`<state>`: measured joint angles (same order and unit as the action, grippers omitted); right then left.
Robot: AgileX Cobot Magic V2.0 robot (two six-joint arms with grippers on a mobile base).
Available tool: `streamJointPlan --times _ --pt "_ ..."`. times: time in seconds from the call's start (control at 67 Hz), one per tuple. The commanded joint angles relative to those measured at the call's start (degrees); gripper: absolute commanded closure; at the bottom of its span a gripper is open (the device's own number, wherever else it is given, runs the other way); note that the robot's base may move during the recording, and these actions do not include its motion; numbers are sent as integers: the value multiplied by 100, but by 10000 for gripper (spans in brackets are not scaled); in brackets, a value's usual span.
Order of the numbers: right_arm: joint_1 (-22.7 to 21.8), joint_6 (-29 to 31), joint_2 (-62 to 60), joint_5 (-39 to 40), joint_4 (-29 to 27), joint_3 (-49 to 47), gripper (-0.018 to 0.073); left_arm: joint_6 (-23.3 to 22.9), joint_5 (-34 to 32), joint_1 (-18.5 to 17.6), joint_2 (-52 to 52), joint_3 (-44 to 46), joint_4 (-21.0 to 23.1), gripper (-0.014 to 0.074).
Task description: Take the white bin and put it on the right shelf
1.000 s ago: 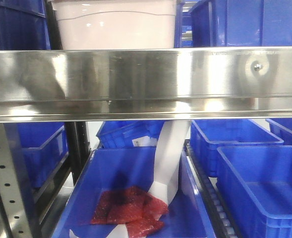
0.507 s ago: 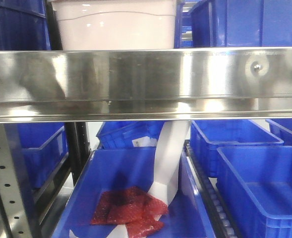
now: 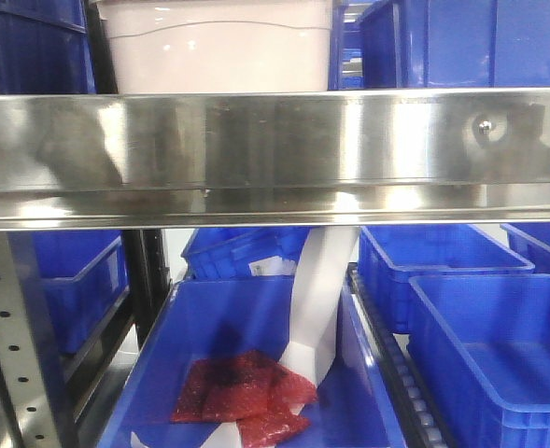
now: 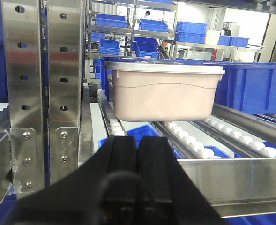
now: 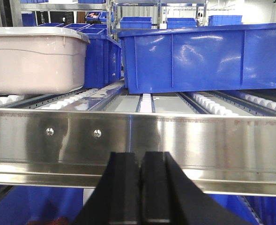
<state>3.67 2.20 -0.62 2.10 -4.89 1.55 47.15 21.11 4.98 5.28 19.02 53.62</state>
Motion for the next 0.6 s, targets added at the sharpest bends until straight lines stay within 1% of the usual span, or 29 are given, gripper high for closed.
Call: streamJointPlan --times 0.0,0.582 --pt "-13 87 -105 572 78 2 517 2 -284 -30 68 164 208 722" --pt "-13 87 -105 563 78 2 517 2 -284 -30 68 164 208 722"
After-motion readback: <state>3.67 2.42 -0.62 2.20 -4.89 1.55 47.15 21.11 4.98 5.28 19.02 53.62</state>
